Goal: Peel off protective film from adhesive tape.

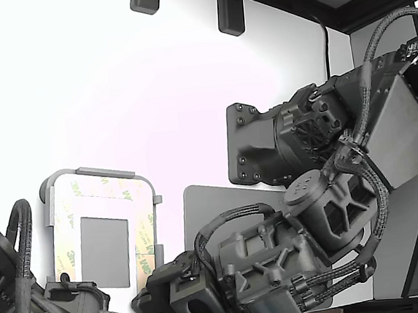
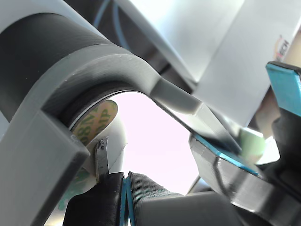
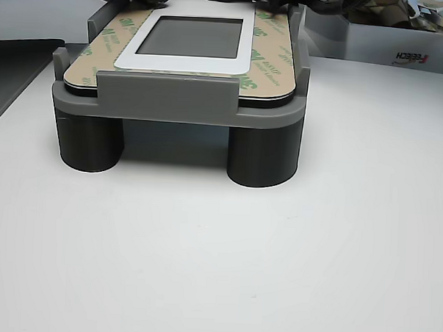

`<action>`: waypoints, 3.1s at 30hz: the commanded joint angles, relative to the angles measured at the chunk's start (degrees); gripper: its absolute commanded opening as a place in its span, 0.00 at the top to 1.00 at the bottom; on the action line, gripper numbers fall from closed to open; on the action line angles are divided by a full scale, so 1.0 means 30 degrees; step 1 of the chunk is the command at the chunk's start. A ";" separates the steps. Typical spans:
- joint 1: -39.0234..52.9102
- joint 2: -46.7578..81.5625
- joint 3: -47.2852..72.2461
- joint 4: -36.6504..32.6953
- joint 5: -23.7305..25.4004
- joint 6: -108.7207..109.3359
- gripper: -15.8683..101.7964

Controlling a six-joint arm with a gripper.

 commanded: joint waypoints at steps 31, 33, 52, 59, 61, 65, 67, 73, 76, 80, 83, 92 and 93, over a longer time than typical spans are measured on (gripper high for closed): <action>-0.1348 0.0469 -0.0264 0.0117 -0.0586 -0.0703 0.95; -0.1406 0.0498 -0.0264 0.0117 -0.0674 -0.0762 0.95; -0.1699 0.5596 -0.1787 0.7793 0.1055 0.1025 0.02; -0.2080 1.0752 0.0557 0.9287 0.1611 0.5625 0.06; -0.2490 1.2803 0.1846 0.9023 0.1641 0.7441 0.09; -0.2490 1.7344 0.3135 0.8320 0.1992 1.6992 0.01; -0.2607 1.9600 0.3896 0.8027 0.3340 2.3379 0.02; -0.3662 2.2676 0.4746 1.1426 0.5625 3.4395 0.02; -0.6885 2.2705 0.5127 1.1719 0.2900 3.4277 0.02; -1.0869 2.2705 0.5127 1.1514 0.0146 3.4482 0.02; -1.4619 2.2705 0.5420 1.1104 -0.3047 3.4072 0.02; -1.9570 2.2705 0.8291 1.0811 -0.7061 3.2461 0.02; -1.9570 2.2705 0.8291 1.0811 -0.7090 3.2461 0.02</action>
